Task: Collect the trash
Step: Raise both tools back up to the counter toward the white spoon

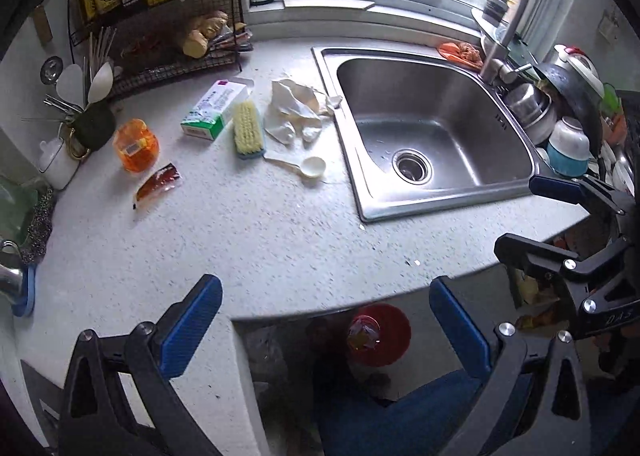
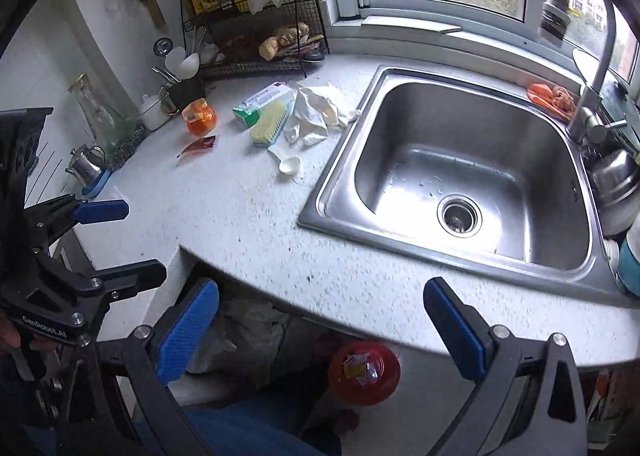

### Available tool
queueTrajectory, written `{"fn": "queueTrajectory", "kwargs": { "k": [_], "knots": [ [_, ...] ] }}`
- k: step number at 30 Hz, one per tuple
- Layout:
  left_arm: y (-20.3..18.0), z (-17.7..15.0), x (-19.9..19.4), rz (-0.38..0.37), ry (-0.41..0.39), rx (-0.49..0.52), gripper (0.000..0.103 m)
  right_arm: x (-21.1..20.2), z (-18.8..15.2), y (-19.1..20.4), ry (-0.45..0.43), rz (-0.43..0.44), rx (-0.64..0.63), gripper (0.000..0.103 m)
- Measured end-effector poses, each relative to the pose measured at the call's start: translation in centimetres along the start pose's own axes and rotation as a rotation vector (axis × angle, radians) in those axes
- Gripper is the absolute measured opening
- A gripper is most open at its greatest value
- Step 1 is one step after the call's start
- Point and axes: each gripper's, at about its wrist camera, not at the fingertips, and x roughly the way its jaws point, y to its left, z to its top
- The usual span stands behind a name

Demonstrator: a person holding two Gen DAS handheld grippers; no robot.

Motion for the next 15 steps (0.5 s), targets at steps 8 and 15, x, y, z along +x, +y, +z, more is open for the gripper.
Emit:
{"fn": "queueTrajectory", "kwargs": {
  "k": [8, 15],
  "knots": [
    [7.1, 4.3, 1.8, 0.03, -0.005, -0.078, 0.103, 4.6, 7.1, 2.7, 0.019, 0.023, -0.091, 0.102],
    [11.6, 5.8, 5.2, 0.048, 0.032, -0.103, 0.103, 9.6, 10.7, 4.9, 0.09, 0.036, -0.17, 0.102]
  ]
}}
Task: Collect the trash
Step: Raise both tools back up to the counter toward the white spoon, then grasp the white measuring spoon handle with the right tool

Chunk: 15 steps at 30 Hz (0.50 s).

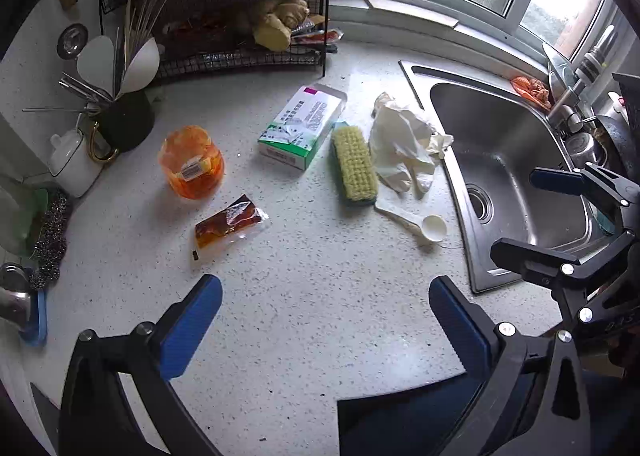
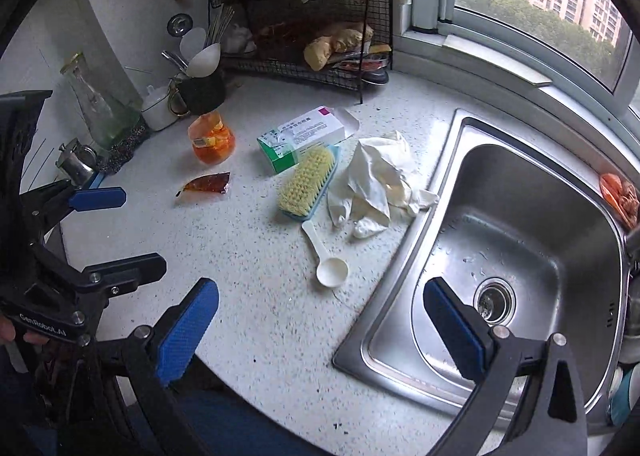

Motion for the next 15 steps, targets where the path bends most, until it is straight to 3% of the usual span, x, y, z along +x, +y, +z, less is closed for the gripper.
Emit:
{"fn": "queueTrajectory", "kwargs": {
  "k": [5, 7, 9, 15],
  "knots": [
    [2.7, 0.5, 2.5, -0.047, 0.046, -0.055, 0.103, 4.0, 2.1, 0.7, 0.097, 0.008, -0.041, 0.102],
    [3.3, 0.6, 3.1, -0.056, 0.059, -0.067, 0.103, 5.4, 2.6, 0.6, 0.136, 0.015, -0.048, 0.099],
    [4.0, 0.6, 3.8, -0.046, 0.075, -0.067, 0.103, 6.8, 3.0, 0.4, 0.18, 0.021, -0.052, 0.089],
    [5.4, 0.8, 5.4, -0.08, 0.114, -0.085, 0.103, 9.8, 3.6, 0.4, 0.263, 0.006, -0.092, 0.083]
  ]
}}
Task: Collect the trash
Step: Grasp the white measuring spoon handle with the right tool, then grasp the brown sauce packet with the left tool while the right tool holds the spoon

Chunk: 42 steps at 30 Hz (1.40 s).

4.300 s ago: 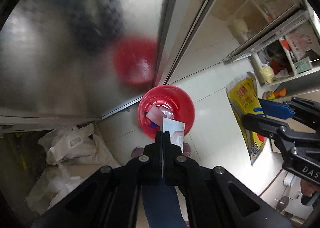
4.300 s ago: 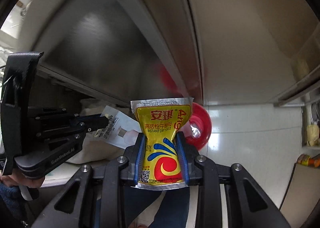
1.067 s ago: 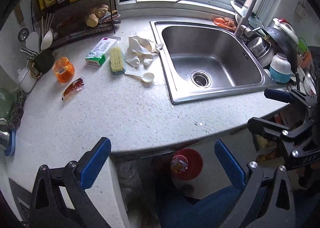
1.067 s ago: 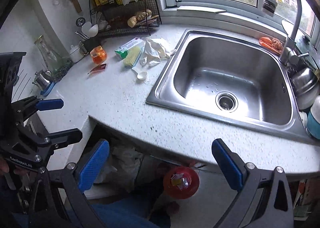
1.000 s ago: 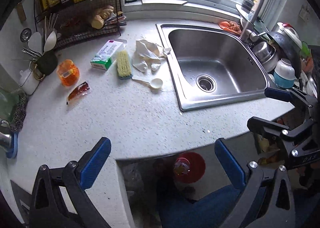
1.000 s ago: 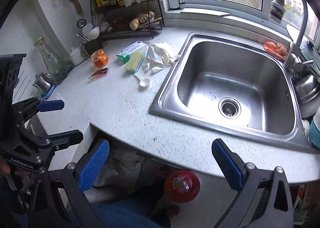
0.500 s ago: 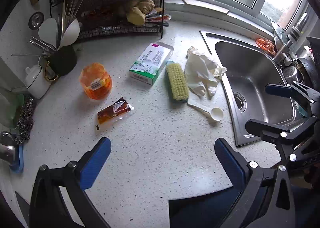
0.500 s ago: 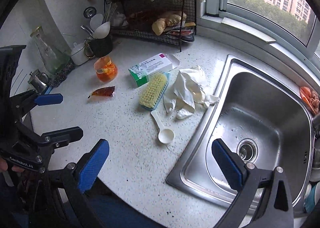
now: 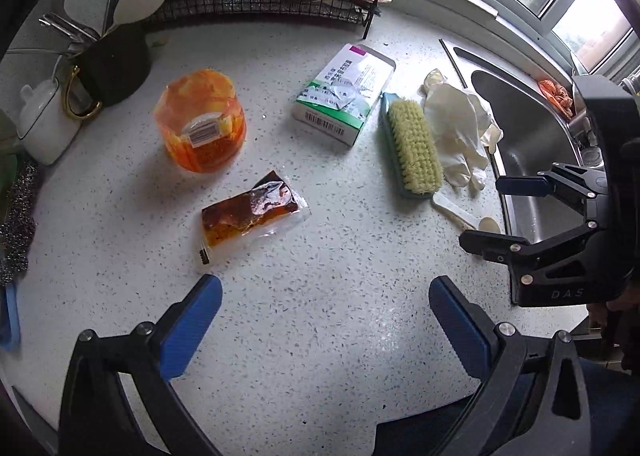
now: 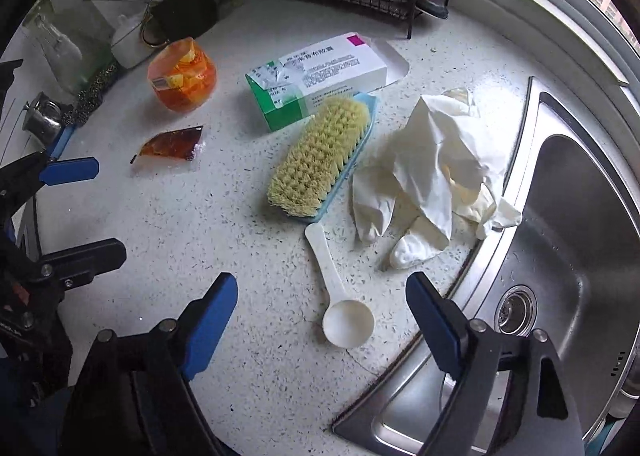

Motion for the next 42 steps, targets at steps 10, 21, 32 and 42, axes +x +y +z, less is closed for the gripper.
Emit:
{"fn": "queueTrajectory", "kwargs": {
  "k": [10, 21, 32, 42],
  "knots": [
    [1.5, 0.2, 1.1, -0.018, 0.024, -0.019, 0.103, 2.4, 0.6, 0.8, 0.087, -0.048, -0.056, 0.052],
    [5.6, 0.1, -1.7, 0.021, -0.03, -0.02, 0.103, 1.9, 0.6, 4.0, 0.087, -0.063, -0.117, 0.008],
    [5.8, 2.1, -0.5, 0.085, 0.006, 0.342, 0.103, -1.4, -0.3, 4.0, 0.012, -0.02, 0.034, 0.008],
    [3.1, 3.9, 3.7, 0.099, 0.037, 0.55, 0.103, -2.3, -2.6, 2.0, 0.013, -0.02, 0.16, 0.008]
  ]
}}
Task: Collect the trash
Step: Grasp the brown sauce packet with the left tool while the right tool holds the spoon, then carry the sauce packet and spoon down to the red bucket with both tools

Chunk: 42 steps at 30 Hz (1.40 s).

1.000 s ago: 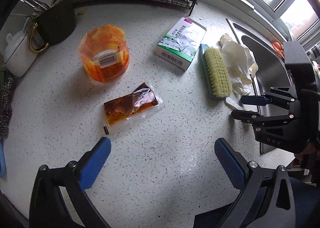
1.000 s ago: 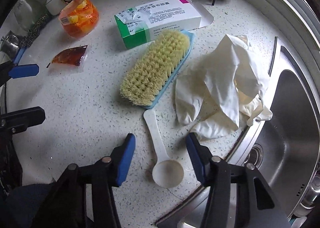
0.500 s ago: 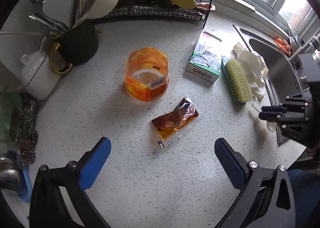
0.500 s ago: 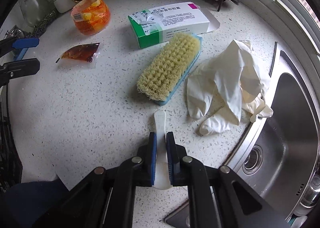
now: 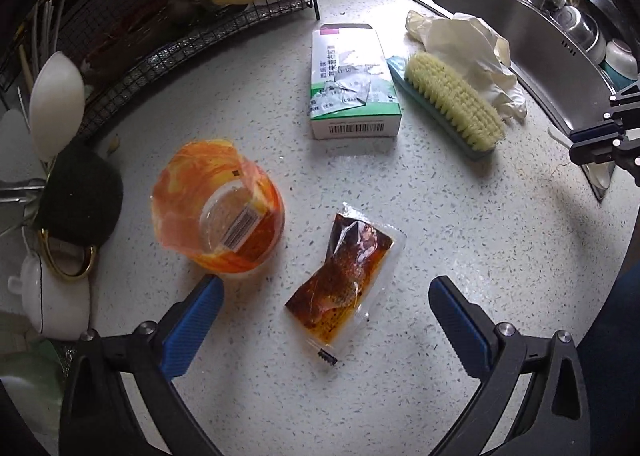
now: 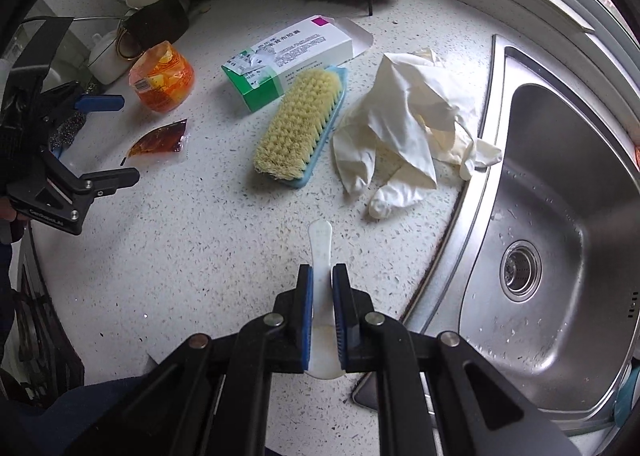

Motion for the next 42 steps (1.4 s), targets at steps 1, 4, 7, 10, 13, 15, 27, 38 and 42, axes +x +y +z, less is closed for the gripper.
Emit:
{"fn": "queueTrajectory", "kwargs": {
  "k": [1, 4, 7, 10, 13, 15, 27, 38, 42],
  "knots": [
    [-0.1, 0.3, 0.6, 0.0, 0.009, 0.008, 0.103, -0.1, -0.4, 0.1, 0.001, -0.001, 0.009, 0.008],
    [0.0, 0.9, 1.9, -0.004, 0.029, 0.011, 0.103, 0.0, -0.6, -0.3, 0.005, 0.001, 0.039, 0.008],
    [0.1, 1.2, 2.8, -0.036, 0.032, -0.005, 0.09, 0.0, -0.7, -1.2, -0.002, 0.005, 0.064, 0.008],
    [0.7, 1.6, 2.6, -0.084, 0.021, -0.068, 0.06, -0.2, -0.9, -1.8, -0.007, 0.014, 0.087, 0.008],
    [0.5, 1.9, 2.3, -0.076, 0.024, -0.087, 0.033, -0.2, -1.2, -2.1, -0.016, 0.027, 0.099, 0.008],
    [-0.4, 1.9, 2.0, -0.071, 0.032, -0.112, 0.013, -0.3, -1.3, -2.6, -0.021, 0.037, 0.1, 0.008],
    [-9.0, 1.8, -0.5, -0.04, 0.044, -0.244, 0.009, -2.2, -2.8, -4.6, -0.07, 0.09, 0.062, 0.008],
    [-16.4, 3.2, -5.6, -0.072, -0.024, -0.23, 0.009, -5.8, -7.7, -6.3, -0.124, 0.112, 0.055, 0.008],
    [-19.5, 3.4, -7.1, -0.083, -0.042, -0.202, 0.009, -7.4, -10.2, -7.2, -0.146, 0.115, 0.079, 0.008]
  ]
}}
